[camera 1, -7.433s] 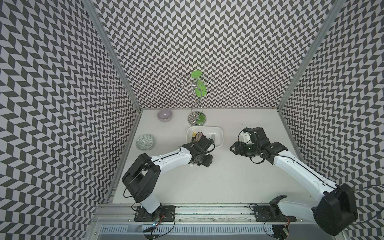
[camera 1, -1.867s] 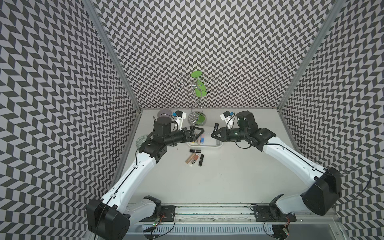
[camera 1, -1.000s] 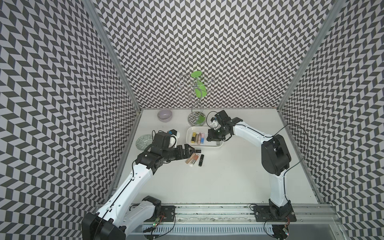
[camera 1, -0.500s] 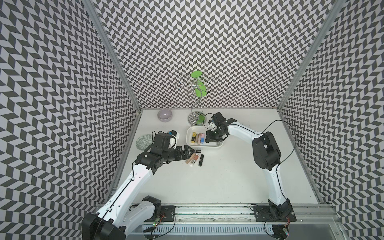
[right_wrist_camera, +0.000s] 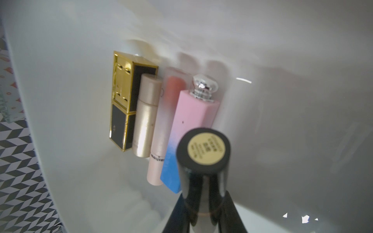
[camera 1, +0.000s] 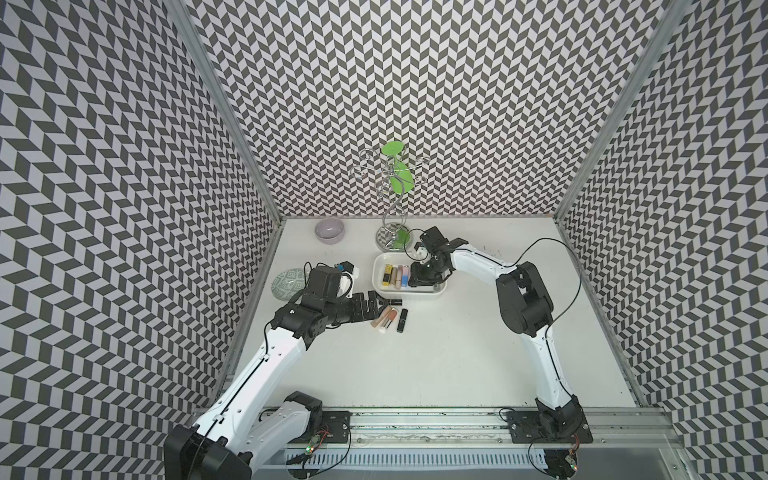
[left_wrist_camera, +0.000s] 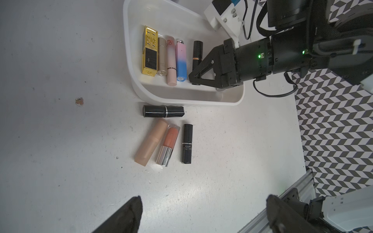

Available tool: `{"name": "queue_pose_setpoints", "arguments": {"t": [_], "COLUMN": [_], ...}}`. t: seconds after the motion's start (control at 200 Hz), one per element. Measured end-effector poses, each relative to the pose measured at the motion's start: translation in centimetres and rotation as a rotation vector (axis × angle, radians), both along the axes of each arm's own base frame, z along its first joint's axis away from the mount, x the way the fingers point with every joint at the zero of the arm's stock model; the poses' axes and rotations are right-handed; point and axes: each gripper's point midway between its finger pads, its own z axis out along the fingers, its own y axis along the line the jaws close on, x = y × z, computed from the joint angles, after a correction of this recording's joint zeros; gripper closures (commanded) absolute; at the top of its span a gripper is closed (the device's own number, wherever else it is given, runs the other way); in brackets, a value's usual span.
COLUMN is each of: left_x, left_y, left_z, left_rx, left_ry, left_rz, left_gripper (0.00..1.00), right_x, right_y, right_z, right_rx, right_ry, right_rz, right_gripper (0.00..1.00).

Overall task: Put the lipstick into the storage box
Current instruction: Place the lipstick in the storage box.

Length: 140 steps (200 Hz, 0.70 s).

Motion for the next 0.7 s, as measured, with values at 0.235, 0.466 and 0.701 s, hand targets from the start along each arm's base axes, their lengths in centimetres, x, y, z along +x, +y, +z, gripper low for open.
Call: {"name": "queue_pose_setpoints", "arguments": {"t": [0.235, 0.466, 0.701], "left_x": [0.00, -0.02, -0.19], "left_y": [0.00, 0.00, -0.01], "left_z": [-0.21, -0.26, -0.68], "left_rx": [0.004, 0.005, 0.003], "left_ry": [0.007, 0.009, 0.020], "left_rz": [-0.002, -0.002, -0.003], "left_gripper": [0.01, 0.01, 0.01], "right_x": [0.19, 0.30, 0.31], "right_y": [-0.15, -0.27, -0.22], "right_z": [0.06, 0.07, 0.67], "right_rx": [0.001, 0.001, 0.008], "right_ry": [-0.004, -0.004, -0.012], "right_rz": [-0.001, -0.004, -0.003], "right_gripper": [0.62, 0.61, 0.60]}}
